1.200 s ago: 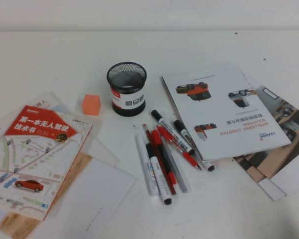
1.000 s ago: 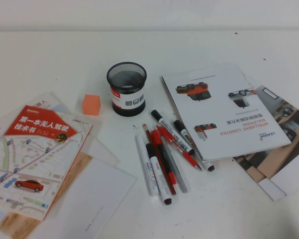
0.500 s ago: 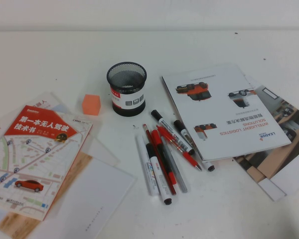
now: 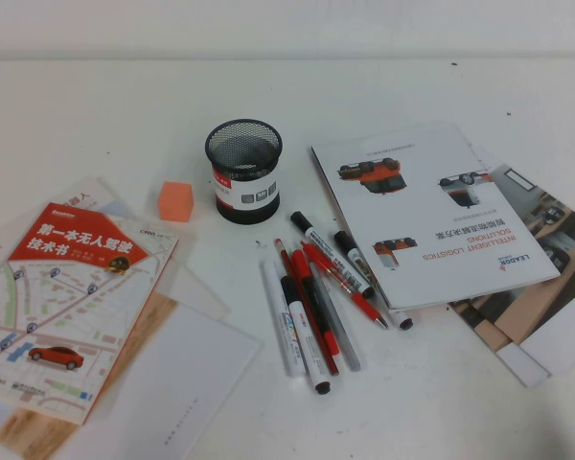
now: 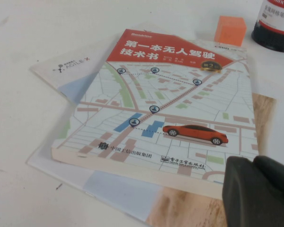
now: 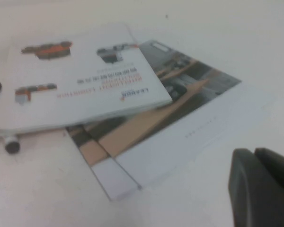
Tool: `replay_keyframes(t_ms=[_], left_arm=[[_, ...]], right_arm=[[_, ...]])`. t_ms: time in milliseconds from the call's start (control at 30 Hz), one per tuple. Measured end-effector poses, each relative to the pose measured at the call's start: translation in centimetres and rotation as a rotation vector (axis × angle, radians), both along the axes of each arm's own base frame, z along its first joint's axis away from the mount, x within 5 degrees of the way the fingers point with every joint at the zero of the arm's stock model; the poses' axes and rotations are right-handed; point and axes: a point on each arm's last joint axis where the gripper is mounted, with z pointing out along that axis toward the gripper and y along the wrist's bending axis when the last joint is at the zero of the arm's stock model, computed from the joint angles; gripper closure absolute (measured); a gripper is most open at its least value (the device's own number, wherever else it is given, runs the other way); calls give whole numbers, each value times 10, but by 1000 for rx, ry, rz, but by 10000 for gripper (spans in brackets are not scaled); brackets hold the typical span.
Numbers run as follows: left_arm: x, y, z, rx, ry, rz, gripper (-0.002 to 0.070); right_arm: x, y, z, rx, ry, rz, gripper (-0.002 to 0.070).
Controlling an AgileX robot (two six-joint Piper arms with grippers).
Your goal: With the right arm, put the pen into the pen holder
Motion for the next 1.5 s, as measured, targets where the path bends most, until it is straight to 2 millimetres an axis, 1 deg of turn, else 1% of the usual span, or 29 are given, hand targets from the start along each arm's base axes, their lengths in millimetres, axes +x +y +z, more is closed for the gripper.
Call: replay_keyframes(t_ms=[67,133,233,267,333,567,1000,1133,1200,1267,1333,1400,1500], left_arm=[[0,0,0,0,0,0,676],[0,0,0,0,0,0,676],[0,0,0,0,0,0,676],[0,0,0,0,0,0,676],[0,0,0,0,0,0,676],[0,0,0,0,0,0,676],[0,0,0,0,0,0,676],[0,0,0,1,0,0,676],[0,0,0,1,0,0,676],[0,0,0,1,0,0,676],[0,0,0,1,0,0,676],[0,0,0,2,0,0,676],[0,0,0,4,0,0,676]], right_arm=[[1,1,3,42,-33,-2,696],[2,2,7,129,-77,-6,696],[2,4,14,313,-142,-18,696],[3,4,17,413,-168,-28,696],[3,3,20,529,-198,-42,696],[3,0,26,704,-265,-84,696],[3,0,27,770,-267,-90,696],[3,2,25,794,-231,-71,696],[2,8,24,779,-168,-23,696],[-1,17,32,704,-83,65,696],[-2,22,46,634,-14,113,696],[3,25,58,589,54,136,696],[13,26,74,574,108,142,696]])
